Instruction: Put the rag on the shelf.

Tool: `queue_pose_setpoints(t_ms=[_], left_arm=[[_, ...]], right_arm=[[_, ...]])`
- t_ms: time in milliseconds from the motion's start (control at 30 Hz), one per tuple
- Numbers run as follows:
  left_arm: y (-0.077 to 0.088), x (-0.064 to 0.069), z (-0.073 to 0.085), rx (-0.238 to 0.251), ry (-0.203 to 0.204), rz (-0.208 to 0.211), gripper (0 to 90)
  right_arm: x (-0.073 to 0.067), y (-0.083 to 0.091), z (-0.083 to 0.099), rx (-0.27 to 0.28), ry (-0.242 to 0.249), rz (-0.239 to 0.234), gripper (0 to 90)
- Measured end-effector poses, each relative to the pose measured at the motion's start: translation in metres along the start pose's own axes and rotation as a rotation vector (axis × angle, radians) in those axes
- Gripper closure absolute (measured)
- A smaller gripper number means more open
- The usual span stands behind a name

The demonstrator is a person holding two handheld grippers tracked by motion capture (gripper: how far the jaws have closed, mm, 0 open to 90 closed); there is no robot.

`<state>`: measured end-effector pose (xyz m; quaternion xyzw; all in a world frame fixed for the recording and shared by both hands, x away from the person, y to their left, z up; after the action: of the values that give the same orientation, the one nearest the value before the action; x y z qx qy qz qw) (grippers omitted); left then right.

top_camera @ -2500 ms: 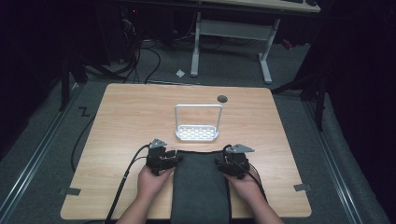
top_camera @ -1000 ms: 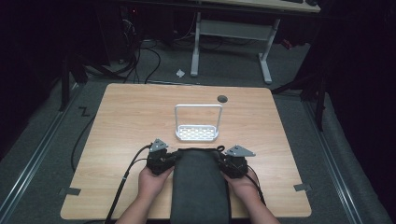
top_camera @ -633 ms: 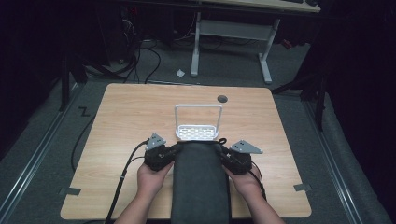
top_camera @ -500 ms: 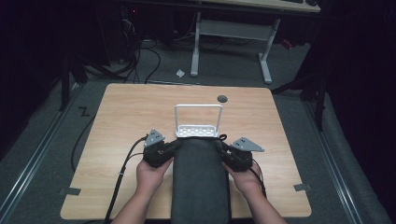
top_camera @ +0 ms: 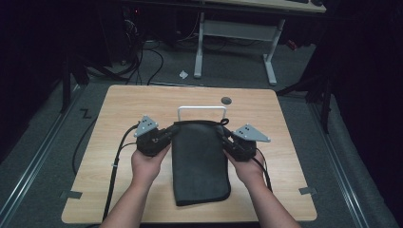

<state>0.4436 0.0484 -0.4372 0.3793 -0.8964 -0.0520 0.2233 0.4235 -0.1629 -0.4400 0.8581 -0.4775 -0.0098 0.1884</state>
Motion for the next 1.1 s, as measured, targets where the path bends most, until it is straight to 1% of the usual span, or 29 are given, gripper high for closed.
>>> queue_pose_setpoints(t_ms=[133,200,267,367,533,567,667,800,933,967,1000,1100], left_arm=[[0.004,0.001,-0.014,0.023,-0.017,-0.004,84.3],[0.007,0.004,-0.022,0.035,-0.033,-0.005,84.4],[0.01,0.006,-0.028,0.05,-0.042,-0.004,84.4],[0.014,0.009,-0.037,0.068,-0.052,-0.005,84.5],[0.018,0.012,-0.053,0.099,-0.064,-0.004,84.7],[0.019,0.013,-0.056,0.106,-0.061,-0.002,84.7],[0.021,0.016,-0.065,0.123,-0.072,0.001,84.7],[0.023,0.02,-0.075,0.147,-0.084,0.008,84.8],[0.022,0.021,-0.086,0.165,-0.093,0.008,84.7],[0.022,0.021,-0.086,0.165,-0.093,0.008,84.7],[0.022,0.022,-0.09,0.171,-0.103,0.009,84.7],[0.021,0.023,-0.097,0.18,-0.113,0.009,84.7]], right_arm=[[0.0,0.0,-0.014,0.024,0.013,0.003,77.9],[0.002,0.001,-0.021,0.04,0.016,0.008,78.0],[0.003,0.002,-0.027,0.053,0.009,0.008,77.9],[0.003,0.004,-0.035,0.069,0.007,0.009,77.9],[0.004,0.006,-0.049,0.098,0.025,0.013,78.0],[0.004,0.007,-0.052,0.102,0.022,0.013,77.9],[0.006,0.009,-0.061,0.121,0.03,0.02,78.0],[0.009,0.012,-0.071,0.135,0.025,0.024,77.9],[0.012,0.013,-0.082,0.148,0.036,0.035,78.0],[0.012,0.013,-0.082,0.148,0.036,0.035,78.0],[0.015,0.013,-0.086,0.153,0.039,0.037,78.0],[0.018,0.013,-0.093,0.162,0.039,0.044,78.0]])
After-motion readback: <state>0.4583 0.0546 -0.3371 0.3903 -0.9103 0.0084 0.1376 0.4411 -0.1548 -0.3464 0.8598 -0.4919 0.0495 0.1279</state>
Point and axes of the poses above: each handheld gripper's, and its own axes: y roughly backward along the jaws, z roughly out of its underside, x roughly to its right, the point moved 7 cm from there along -y, roughly forward along the jaws, and after that the axes turned 9 degrees about y, right-handed, at the moved point
